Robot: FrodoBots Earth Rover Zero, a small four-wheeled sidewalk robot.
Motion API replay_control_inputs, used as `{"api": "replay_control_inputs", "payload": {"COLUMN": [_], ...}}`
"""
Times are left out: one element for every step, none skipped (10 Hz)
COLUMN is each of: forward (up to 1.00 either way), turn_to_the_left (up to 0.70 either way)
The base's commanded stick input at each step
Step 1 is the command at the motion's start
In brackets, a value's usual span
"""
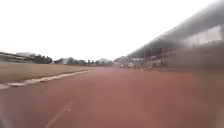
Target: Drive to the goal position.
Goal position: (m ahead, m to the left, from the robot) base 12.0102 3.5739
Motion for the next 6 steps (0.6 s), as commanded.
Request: {"api": "replay_control_inputs", "payload": {"forward": [0.70, 0.70, 0.70, 0.70, 0.70, 0.70], "turn_to_the_left": [0.00, 0.00, 0.00, 0.00, 0.00, -0.19]}}
